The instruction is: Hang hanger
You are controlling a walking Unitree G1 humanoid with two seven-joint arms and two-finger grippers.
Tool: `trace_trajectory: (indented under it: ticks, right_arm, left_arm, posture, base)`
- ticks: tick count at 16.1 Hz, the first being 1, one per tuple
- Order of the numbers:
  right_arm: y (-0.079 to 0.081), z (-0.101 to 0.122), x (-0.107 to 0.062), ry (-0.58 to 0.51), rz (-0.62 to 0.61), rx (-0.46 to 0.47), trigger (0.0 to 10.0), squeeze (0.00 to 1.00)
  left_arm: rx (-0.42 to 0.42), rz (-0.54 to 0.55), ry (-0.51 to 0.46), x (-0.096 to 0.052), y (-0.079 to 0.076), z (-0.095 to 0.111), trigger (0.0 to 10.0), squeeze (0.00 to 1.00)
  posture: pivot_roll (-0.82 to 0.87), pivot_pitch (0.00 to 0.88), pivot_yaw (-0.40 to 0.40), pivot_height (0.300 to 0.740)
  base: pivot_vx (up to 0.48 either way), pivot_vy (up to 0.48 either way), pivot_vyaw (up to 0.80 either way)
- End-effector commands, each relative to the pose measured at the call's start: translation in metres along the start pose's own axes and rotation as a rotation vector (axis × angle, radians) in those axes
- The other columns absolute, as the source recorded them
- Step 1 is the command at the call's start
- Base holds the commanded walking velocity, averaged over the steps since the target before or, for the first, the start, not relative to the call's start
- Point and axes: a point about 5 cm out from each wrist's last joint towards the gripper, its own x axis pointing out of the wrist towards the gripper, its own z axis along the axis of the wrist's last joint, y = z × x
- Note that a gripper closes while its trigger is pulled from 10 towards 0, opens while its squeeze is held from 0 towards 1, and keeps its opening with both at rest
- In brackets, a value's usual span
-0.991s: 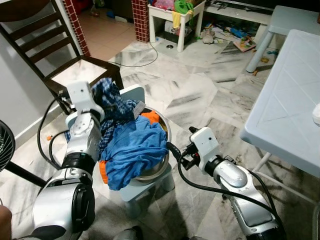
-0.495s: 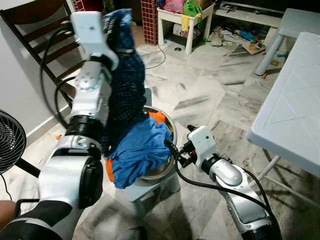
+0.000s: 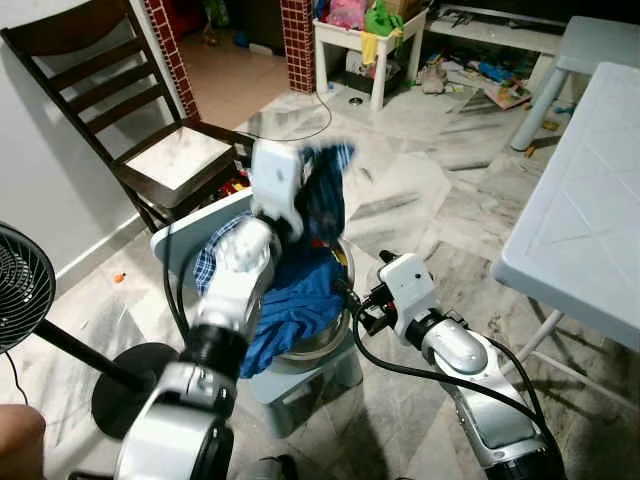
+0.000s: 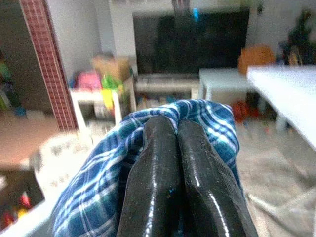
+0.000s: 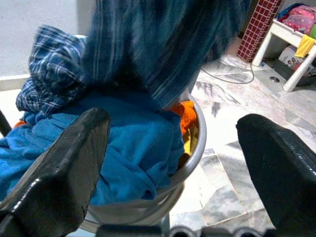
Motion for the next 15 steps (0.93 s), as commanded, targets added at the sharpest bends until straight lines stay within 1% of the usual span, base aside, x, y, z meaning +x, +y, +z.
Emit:
trace_trajectory:
  ticks: [1,2,3,4,5,6,7,8,9,10,11,12,13,14,15]
  right_arm:
    - [-0.001,0.001,0.001,-0.004,-0.004,0.001,10.0,0.0]
    - [0.001,0.001,0.002,-0.005,0.005,-0.003,10.0,0.0]
    - [0.001,0.001,0.002,-0.005,0.008,-0.005,10.0,0.0]
    - [0.0,0.0,0.002,-0.001,0.013,-0.009,10.0,0.0]
    - [0.001,-0.001,0.002,0.001,0.015,-0.01,10.0,0.0]
    - [0.0,-0.001,0.002,0.003,0.017,-0.013,10.0,0.0]
    - [0.0,-0.002,0.002,0.004,0.019,-0.015,10.0,0.0]
    - [0.0,-0.002,0.002,0.005,0.022,-0.017,10.0,0.0]
    - [0.0,-0.002,0.004,0.004,0.027,-0.02,10.0,0.0]
    - [0.0,-0.002,0.005,0.004,0.028,-0.02,10.0,0.0]
    - [-0.001,-0.003,0.005,0.005,0.028,-0.021,10.0,0.0]
    - [0.0,-0.003,0.005,0.005,0.029,-0.021,10.0,0.0]
    - [0.0,-0.004,0.005,0.005,0.03,-0.023,10.0,0.0]
    - [0.001,-0.004,0.005,0.004,0.034,-0.024,10.0,0.0]
    - [0.001,-0.004,0.005,0.004,0.037,-0.025,10.0,0.0]
  left_arm:
    - [0.018,-0.03,0.001,-0.005,-0.009,0.002,0.0,0.0]
    - [-0.005,-0.032,0.053,-0.027,-0.023,-0.015,0.0,0.0]
    - [-0.003,-0.03,0.068,-0.038,-0.028,-0.019,0.0,0.0]
    - [0.013,-0.024,0.101,-0.059,-0.032,-0.026,0.0,0.0]
    - [0.026,-0.024,0.115,-0.067,-0.032,-0.029,0.0,0.0]
    - [0.07,-0.015,0.133,-0.082,-0.029,-0.032,0.0,0.0]
    - [0.127,0.01,0.144,-0.098,-0.022,-0.031,0.0,0.0]
    - [0.16,0.038,0.15,-0.106,-0.016,-0.03,0.0,0.0]
    - [0.243,0.105,0.163,-0.125,-0.001,-0.024,0.0,0.0]
    - [0.3,0.13,0.19,-0.141,0.009,-0.022,0.0,0.0]
    - [0.338,0.154,0.23,-0.156,0.016,-0.024,0.0,0.0]
    - [0.34,0.166,0.297,-0.175,0.018,-0.032,0.0,0.0]
    - [0.335,0.172,0.32,-0.182,0.018,-0.035,0.0,0.0]
    - [0.308,0.219,0.397,-0.202,0.019,-0.047,0.0,0.0]
    - [0.272,0.261,0.447,-0.211,0.021,-0.055,0.0,0.0]
  posture:
    - [-0.06,0.089,0.088,0.74]
    - [-0.05,0.089,0.08,0.74]
    - [-0.05,0.09,0.077,0.74]
    - [-0.04,0.092,0.073,0.74]
    - [-0.04,0.092,0.073,0.74]
    - [-0.04,0.093,0.07,0.74]
    - [-0.03,0.092,0.064,0.74]
    - [-0.02,0.091,0.061,0.74]
    - [-0.01,0.089,0.059,0.74]
    - [-0.01,0.088,0.061,0.74]
    - [0.0,0.088,0.059,0.74]
    - [0.01,0.087,0.056,0.74]
    - [0.01,0.086,0.053,0.74]
    - [0.01,0.086,0.051,0.74]
    - [0.01,0.086,0.046,0.74]
  base:
    - [0.0,0.0,0.0]
    - [0.0,0.0,0.0]
    - [0.0,0.0,0.0]
    - [0.0,0.0,0.0]
    - [0.0,0.0,0.0]
    - [0.0,0.0,0.0]
    - [0.0,0.0,0.0]
    - [0.0,0.0,0.0]
    - [0.0,0.0,0.0]
    - [0.0,0.0,0.0]
    - [0.0,0.0,0.0]
    - [0.0,0.0,0.0]
    - [0.0,0.0,0.0]
    - [0.0,0.0,0.0]
    - [0.0,0.0,0.0]
